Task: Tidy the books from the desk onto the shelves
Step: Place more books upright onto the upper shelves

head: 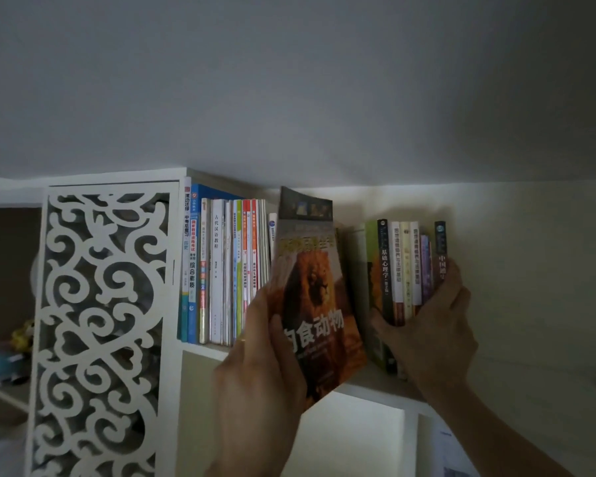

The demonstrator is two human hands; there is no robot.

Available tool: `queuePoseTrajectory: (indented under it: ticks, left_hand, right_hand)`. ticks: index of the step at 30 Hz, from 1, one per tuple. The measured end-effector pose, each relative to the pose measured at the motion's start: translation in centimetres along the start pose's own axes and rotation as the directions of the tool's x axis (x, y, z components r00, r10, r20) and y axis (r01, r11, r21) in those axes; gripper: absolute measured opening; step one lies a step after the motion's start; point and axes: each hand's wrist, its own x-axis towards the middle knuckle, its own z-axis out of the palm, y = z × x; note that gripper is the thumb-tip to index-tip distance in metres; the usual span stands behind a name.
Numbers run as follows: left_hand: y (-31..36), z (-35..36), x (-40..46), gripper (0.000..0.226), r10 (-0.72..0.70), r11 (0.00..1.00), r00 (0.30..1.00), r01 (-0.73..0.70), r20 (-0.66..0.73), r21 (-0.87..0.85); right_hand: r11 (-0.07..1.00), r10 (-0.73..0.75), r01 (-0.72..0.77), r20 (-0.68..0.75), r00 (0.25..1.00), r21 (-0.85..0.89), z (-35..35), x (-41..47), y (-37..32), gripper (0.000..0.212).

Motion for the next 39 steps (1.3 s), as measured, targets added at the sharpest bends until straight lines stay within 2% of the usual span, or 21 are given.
queuePoseTrajectory:
  ticks: [3, 4, 8, 10, 11, 13, 16, 19, 22, 25, 28, 31, 33, 35, 37, 39]
  left_hand:
    - [1.1, 2.7, 0.3, 0.069, 0.057, 0.997, 0.997, -0.055, 0.05, -0.046]
    - [1.1, 3.8, 0.2, 0.073, 0.083, 0.996, 0.994, -0.08, 0.074, -0.04]
    - [0.5, 7.7, -0.4, 0.071, 0.139, 0.989, 0.978, -0.144, 0.156, 0.02]
    - [1.0, 8.6, -0.4, 0.056, 0.15, 0.989, 0.981, -0.15, 0.127, -0.006]
    - [1.5, 8.8, -0.2, 0.052, 0.133, 0.991, 0.983, -0.129, 0.122, -0.04]
    - [2.4, 8.9, -0.1, 0.058, 0.094, 0.991, 0.983, -0.078, 0.157, -0.107]
    - [2.7, 9.4, -0.3, 0.063, 0.041, 0.991, 0.953, -0.001, 0.301, -0.134]
    - [2.6, 10.2, -0.2, 0.076, -0.021, 0.994, 0.918, 0.062, 0.397, -0.091]
    - [2.6, 10.2, 0.3, 0.069, -0.093, 0.989, 0.896, 0.133, 0.434, -0.062]
    - [1.7, 9.9, 0.1, 0.07, -0.069, 0.994, 0.934, 0.096, 0.349, -0.06]
    - [-0.1, 8.2, 0.0, 0.059, 0.005, 1.0, 0.993, -0.007, 0.12, 0.017]
    - [-1.5, 4.8, -0.1, 0.047, -0.021, 0.999, 0.999, 0.02, -0.028, -0.028]
    - [-1.9, 2.6, 0.1, 0.039, -0.087, 0.996, 0.994, 0.088, -0.068, 0.012]
    - [-2.4, 1.4, 0.1, 0.035, -0.121, 0.99, 0.987, 0.128, -0.101, 0.065]
    - [-2.8, 0.4, 0.2, 0.037, -0.141, 0.984, 0.985, 0.151, -0.1, 0.096]
    - [-3.3, -0.2, 0.0, 0.039, -0.133, 0.981, 0.985, 0.147, -0.114, 0.124]
  right_hand:
    - [0.999, 0.028, -0.027, -0.01, 1.0, 0.025, -0.9, 0.1, 0.7, 0.127]
    - [0.999, 0.04, -0.039, -0.018, 0.999, 0.029, -1.1, 0.1, 0.9, 0.126]
    - [0.997, 0.072, -0.071, -0.025, 0.997, 0.028, -1.5, 0.3, 0.8, 0.126]
    - [0.995, 0.09, -0.09, -0.009, 0.996, 0.043, -1.6, 0.3, 0.7, 0.128]
    - [0.994, 0.099, -0.098, -0.003, 0.995, 0.052, -1.6, 0.3, 0.6, 0.129]
    - [0.992, 0.106, -0.105, -0.002, 0.994, 0.063, -1.7, 0.3, 0.5, 0.129]
    - [0.989, 0.13, -0.131, 0.011, 0.991, 0.067, -1.5, 0.5, 0.4, 0.13]
    - [0.988, 0.136, -0.137, 0.02, 0.99, 0.067, -1.4, 0.6, 0.5, 0.135]
    - [0.99, 0.126, -0.127, 0.022, 0.992, 0.06, -1.5, 0.4, 0.5, 0.134]
    - [0.994, 0.102, -0.102, 0.002, 0.995, 0.038, -1.4, 0.2, 0.3, 0.131]
    - [0.998, 0.061, -0.061, -0.017, 0.998, 0.003, -1.2, -0.1, 0.0, 0.127]
    - [0.999, 0.029, -0.029, -0.016, 0.999, -0.021, -0.7, -0.3, -0.6, 0.123]
    - [0.997, 0.018, -0.019, -0.012, 1.0, -0.069, -0.3, -0.5, -1.4, 0.126]
    - [0.985, 0.023, -0.019, 0.02, 1.0, -0.171, 0.3, -0.9, -2.4, 0.143]
    - [0.968, 0.016, -0.007, 0.034, 0.999, -0.253, 0.9, -1.5, -3.3, 0.156]
    - [0.959, 0.016, -0.01, 0.021, 1.0, -0.282, 1.5, -1.9, -3.8, 0.159]
